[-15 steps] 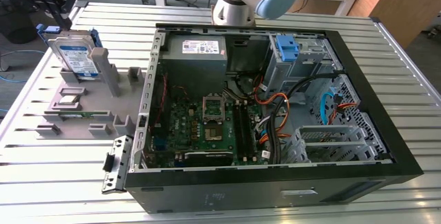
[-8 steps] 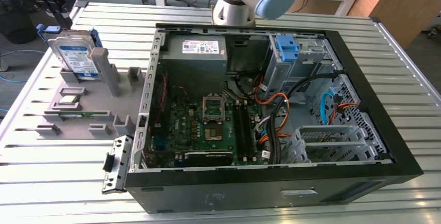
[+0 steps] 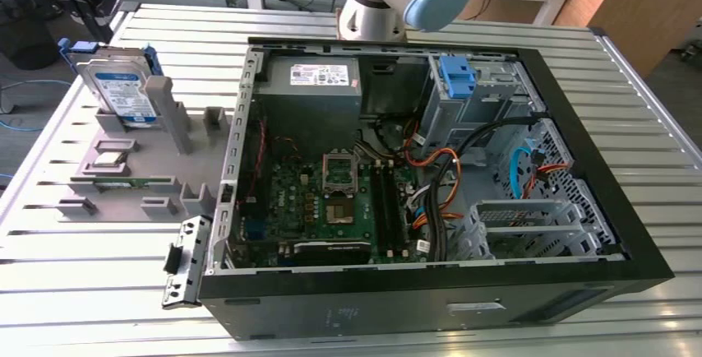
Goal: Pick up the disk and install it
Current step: 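Reach for the disk, then pick up the disk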
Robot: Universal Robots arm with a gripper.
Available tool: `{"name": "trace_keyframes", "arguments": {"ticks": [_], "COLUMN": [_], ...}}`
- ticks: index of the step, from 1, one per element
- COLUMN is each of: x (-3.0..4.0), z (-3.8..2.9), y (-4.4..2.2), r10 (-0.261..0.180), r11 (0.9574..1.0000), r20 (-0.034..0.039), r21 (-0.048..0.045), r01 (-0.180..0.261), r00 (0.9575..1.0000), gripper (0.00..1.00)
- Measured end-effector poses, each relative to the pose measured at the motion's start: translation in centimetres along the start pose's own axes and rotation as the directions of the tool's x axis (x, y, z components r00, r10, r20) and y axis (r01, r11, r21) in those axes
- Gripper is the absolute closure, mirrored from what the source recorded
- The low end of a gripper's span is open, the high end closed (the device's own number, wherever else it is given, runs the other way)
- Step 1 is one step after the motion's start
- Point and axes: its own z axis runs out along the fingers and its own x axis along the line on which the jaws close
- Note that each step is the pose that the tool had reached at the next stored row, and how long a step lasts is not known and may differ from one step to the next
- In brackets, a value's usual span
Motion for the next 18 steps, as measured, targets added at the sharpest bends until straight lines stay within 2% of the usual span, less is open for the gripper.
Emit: {"name": "trace_keyframes", "arguments": {"ticks": [7,18], "x": [0.49,0.54], "z": [0.28,0.29], "y": [0.32,0.32], "r10": [0.000,0.000], "r11": [1.0000,1.0000], "r20": [0.0001,0.0002], "r21": [0.0003,0.0004], "r01": [0.000,0.000], "r00": [1.0000,1.0000], "gripper": [0.89,0.89]}}
